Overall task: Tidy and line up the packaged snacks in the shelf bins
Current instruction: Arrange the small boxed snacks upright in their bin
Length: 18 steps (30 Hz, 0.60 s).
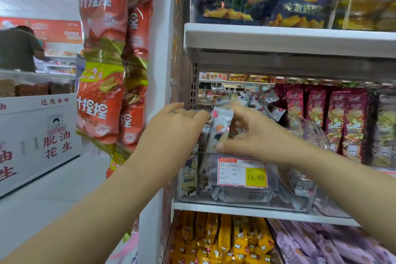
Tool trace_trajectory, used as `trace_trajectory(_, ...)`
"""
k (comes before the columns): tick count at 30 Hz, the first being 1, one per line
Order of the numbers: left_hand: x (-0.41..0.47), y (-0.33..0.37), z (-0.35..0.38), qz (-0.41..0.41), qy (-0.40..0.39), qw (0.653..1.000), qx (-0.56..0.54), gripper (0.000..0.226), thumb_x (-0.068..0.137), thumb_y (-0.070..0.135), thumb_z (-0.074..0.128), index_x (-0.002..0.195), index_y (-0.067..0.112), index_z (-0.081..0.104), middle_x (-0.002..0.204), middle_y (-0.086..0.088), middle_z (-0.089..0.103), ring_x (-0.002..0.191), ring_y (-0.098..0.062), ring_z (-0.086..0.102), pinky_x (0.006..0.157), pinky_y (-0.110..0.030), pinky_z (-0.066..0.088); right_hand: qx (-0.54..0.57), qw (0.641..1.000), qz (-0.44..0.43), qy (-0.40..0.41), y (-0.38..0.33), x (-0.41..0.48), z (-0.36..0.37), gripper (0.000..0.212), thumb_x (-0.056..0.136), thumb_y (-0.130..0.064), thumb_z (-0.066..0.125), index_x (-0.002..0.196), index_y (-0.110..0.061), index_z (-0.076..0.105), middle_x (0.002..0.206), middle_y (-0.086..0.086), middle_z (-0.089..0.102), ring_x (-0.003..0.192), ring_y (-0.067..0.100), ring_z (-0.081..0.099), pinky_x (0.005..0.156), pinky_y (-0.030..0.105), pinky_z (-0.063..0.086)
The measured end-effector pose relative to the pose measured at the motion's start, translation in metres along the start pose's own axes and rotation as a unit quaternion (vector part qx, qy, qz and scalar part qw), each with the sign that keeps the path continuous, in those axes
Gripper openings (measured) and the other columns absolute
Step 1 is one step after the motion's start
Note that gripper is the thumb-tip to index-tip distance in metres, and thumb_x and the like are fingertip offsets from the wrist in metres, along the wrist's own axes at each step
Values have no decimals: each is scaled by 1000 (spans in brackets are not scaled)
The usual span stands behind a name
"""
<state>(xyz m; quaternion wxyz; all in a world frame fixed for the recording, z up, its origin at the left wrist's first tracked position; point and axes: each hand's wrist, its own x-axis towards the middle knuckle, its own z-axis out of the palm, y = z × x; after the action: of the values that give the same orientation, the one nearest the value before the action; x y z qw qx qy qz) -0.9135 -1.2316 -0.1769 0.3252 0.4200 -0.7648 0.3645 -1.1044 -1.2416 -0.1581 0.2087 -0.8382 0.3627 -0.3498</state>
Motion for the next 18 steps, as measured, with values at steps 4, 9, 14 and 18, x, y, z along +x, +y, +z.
trace_trajectory(4,-9,3,-2,-28,-12,994,-103,68,63,-8,77,123,16,57,103,-1,67,84,-22,67,73,-29,51,-109,993,-12,-47,-5,-3,5,34,87,-42,60,72,-12,54,64,-1,49,55,10,45,59,28,39)
trace_trajectory(9,-16,8,-7,-6,-38,981,-190,26,93,27,44,103,19,66,97,5,65,84,-17,63,75,-25,47,-181,969,-2,-165,-8,1,3,40,97,-37,47,66,-11,48,77,3,42,69,13,44,72,31,37)
trace_trajectory(14,-24,9,7,35,-20,995,-93,30,91,29,40,87,20,68,77,7,66,70,-15,62,90,-22,37,-83,981,95,-150,2,-2,-13,31,95,-38,48,111,-18,65,95,-7,69,88,6,63,79,22,45)
trace_trajectory(18,-24,12,12,39,13,995,-90,29,92,27,41,81,18,67,75,6,65,66,-16,60,90,-26,38,-76,967,141,-198,14,-1,-18,27,94,-45,49,112,-28,62,104,-17,64,101,2,59,83,19,41)
